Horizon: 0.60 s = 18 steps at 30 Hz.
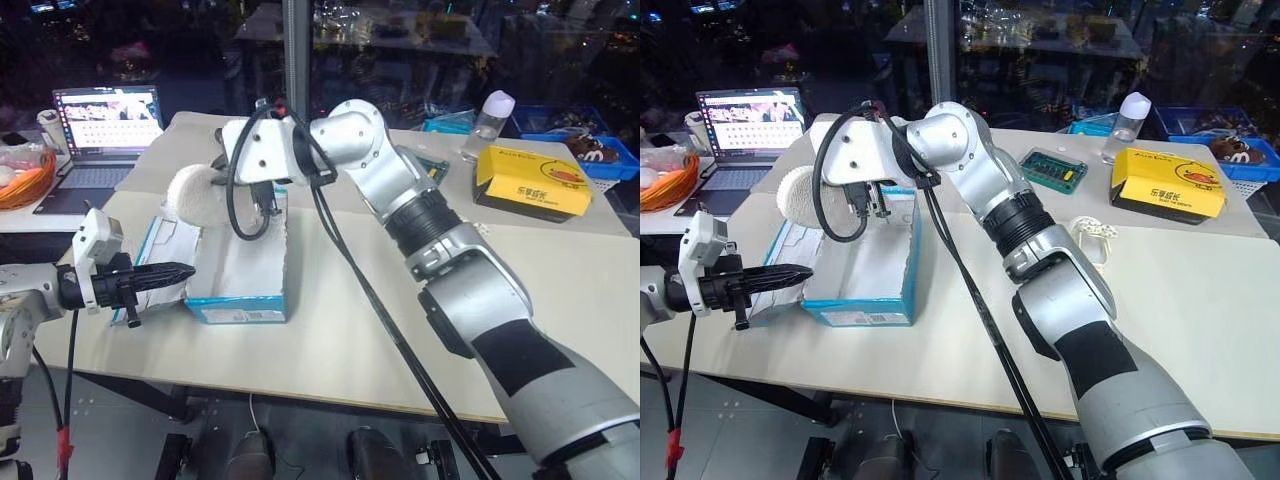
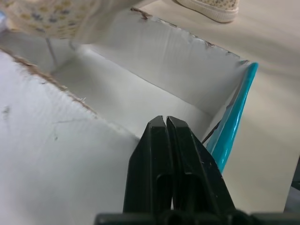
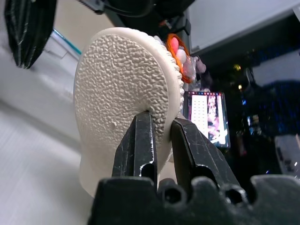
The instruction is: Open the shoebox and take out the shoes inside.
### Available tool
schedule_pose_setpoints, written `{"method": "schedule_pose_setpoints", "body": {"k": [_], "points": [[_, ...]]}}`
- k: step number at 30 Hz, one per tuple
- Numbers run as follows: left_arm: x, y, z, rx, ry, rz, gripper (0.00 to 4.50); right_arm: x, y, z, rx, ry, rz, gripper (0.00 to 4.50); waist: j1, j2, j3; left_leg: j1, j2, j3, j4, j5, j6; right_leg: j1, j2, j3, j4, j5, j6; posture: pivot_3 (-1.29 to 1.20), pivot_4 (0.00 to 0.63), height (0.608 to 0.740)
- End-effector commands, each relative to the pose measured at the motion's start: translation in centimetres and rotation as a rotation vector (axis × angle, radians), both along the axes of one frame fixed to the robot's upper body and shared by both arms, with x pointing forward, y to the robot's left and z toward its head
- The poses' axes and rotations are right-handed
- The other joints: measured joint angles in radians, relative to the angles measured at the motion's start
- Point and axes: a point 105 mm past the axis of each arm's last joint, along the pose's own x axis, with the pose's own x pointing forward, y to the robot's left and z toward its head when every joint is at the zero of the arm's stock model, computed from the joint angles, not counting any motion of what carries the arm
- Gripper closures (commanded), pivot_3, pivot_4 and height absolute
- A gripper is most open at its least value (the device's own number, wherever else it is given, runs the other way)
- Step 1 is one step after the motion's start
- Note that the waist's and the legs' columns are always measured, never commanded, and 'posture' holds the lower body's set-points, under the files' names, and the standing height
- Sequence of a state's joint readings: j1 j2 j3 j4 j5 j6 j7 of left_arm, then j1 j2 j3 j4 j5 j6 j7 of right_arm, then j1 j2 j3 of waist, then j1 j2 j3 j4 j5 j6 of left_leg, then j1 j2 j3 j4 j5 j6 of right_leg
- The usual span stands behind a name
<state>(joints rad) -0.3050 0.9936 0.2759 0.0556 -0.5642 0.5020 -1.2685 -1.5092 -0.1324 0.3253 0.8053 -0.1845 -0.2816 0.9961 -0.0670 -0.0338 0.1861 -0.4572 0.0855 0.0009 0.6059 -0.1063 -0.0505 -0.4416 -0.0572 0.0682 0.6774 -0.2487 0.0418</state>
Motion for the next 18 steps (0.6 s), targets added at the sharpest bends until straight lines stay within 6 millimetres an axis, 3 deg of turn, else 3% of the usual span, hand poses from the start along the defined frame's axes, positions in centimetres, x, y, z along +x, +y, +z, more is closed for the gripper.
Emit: {"method": "schedule_pose_setpoints", "body": {"k": [1, 6, 11, 15, 18], "points": [[0.2, -0.2, 1.0, 0.011, -0.044, -0.015, 4.4, 0.6, -2.7, 5.7, 0.216, -0.017, -0.083, 4.26, 0.003, 0.0, 0.0, 0.0, 0.0, 0.0, 0.0, 0.0, 0.0, 0.0, 0.0, 0.0, 0.0, 0.0, 0.0, 0.0, 0.15, 0.716], [0.3, -0.3, 1.1, 0.011, -0.043, -0.019, 4.4, 0.9, -5.5, 7.1, 0.315, 0.051, -0.129, 4.26, 0.007, 0.0, 0.0, -0.001, 0.0, 0.0, 0.0, 0.0, 0.0, 0.0, 0.0, 0.0, -0.001, 0.0, 0.0, 0.0, 0.15, 0.716], [0.6, -0.5, 1.1, 0.008, -0.044, -0.026, 4.4, 2.6, -11.9, 9.3, 0.494, 0.095, -0.313, 4.26, 0.007, 0.0, 0.0, -0.002, 0.0, 0.0, -0.001, 0.0, 0.0, -0.001, 0.0, 0.0, -0.001, 0.0, -0.001, 0.0, 0.15, 0.716], [0.8, -0.6, 1.0, 0.006, -0.043, -0.03, 4.4, 3.7, -17.2, 8.4, 0.468, 0.056, -0.488, 4.26, 0.019, 0.0, 0.0, -0.003, -0.001, 0.0, -0.001, 0.0, 0.0, 0.0, -0.001, 0.0, -0.003, 0.0, -0.001, 0.0, 0.15, 0.716], [1.0, -0.9, 1.0, 0.002, -0.042, -0.039, 4.4, 5.0, -23.2, 6.1, 0.365, -0.011, -0.705, 4.26, 0.027, 0.0, 0.0, -0.003, -0.001, 0.001, -0.001, 0.0, 0.0, 0.0, -0.001, 0.0, -0.005, 0.0, 0.0, 0.0, 0.15, 0.716]]}}
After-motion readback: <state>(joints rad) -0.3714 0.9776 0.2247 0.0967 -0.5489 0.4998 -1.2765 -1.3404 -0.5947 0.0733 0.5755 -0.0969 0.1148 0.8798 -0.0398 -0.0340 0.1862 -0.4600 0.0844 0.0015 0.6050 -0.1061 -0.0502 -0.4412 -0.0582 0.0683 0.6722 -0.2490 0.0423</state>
